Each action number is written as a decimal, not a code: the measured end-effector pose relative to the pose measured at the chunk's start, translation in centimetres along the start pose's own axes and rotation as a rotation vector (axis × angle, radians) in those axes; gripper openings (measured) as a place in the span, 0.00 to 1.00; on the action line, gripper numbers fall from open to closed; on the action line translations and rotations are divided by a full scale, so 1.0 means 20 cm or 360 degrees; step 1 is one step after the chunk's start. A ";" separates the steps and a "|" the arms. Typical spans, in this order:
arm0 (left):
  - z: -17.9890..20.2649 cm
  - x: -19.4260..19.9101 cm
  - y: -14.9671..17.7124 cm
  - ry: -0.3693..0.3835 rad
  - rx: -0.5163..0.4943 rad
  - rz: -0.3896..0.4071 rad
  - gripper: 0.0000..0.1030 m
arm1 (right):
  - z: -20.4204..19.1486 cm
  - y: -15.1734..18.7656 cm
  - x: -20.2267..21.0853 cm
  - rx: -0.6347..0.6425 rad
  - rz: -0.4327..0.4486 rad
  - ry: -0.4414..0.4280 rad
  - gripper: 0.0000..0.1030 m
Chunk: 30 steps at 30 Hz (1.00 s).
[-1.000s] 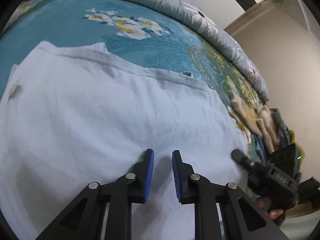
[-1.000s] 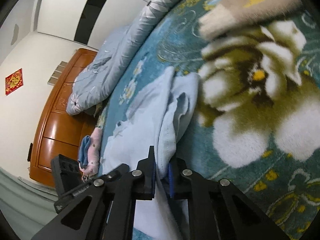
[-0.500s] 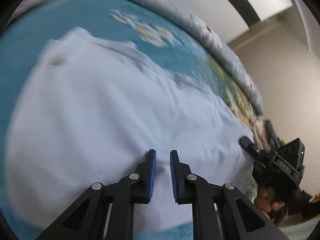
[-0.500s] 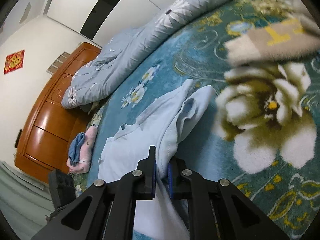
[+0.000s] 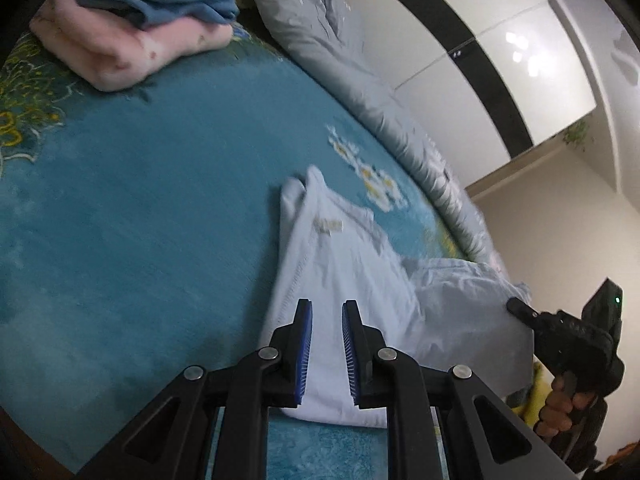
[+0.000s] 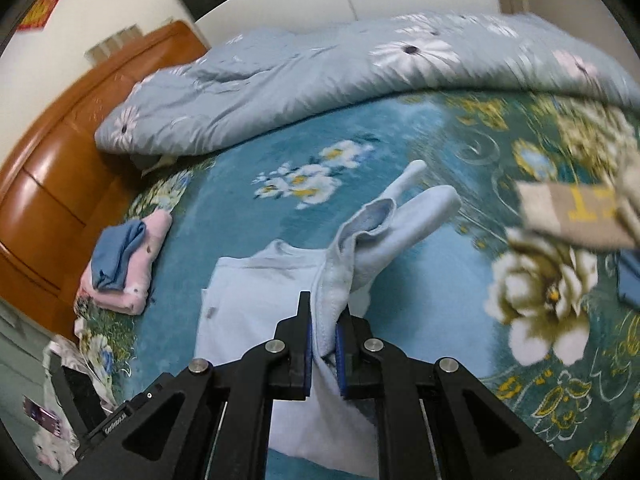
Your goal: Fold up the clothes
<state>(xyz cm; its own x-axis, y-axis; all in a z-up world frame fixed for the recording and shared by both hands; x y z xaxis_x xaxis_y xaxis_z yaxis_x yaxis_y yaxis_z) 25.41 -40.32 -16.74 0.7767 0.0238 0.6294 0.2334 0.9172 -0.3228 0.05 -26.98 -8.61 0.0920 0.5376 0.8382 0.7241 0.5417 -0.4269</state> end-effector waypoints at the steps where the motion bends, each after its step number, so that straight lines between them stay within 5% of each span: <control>1: -0.02 0.02 -0.01 0.0012 0.0013 0.0011 0.17 | -0.06 -0.01 -0.01 0.0031 -0.0008 0.0019 0.09; 10: -0.27 0.14 -0.08 0.0047 0.0169 0.0063 0.20 | -0.62 0.08 -0.43 0.0283 -0.0236 0.0126 0.09; 15: -0.40 0.15 -0.09 0.0037 0.0255 0.0062 0.21 | -0.75 0.24 -0.68 0.0406 -0.0374 0.0217 0.09; 21: -0.41 0.12 -0.10 0.0055 0.0250 0.0028 0.21 | -0.78 0.30 -0.73 0.0486 -0.0400 0.0235 0.10; 24: -0.37 0.08 -0.08 0.0087 0.0221 -0.0007 0.22 | -0.81 0.32 -0.72 0.0514 -0.0434 0.0161 0.18; 30: -0.27 0.03 -0.05 0.0197 0.0178 -0.0077 0.30 | -0.85 0.37 -0.61 0.0369 -0.0478 -0.0332 0.22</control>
<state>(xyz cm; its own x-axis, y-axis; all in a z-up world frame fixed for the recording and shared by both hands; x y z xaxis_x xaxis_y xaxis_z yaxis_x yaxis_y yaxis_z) 28.80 -43.30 -19.94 0.8340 -0.0643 0.5480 0.2113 0.9547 -0.2094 15.90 -40.50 -16.32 -0.2568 0.4399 0.8605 0.5229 0.8120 -0.2591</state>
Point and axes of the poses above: each gripper's, at about its wrist camera, not at the fingertips, and x roughly against the way its jaws point, z to its right, y to its underside, the point moved 8 cm from there along -x, roughly the way its jaws point, and after that the axes turned 7 degrees about -z, right-handed, at the moved point
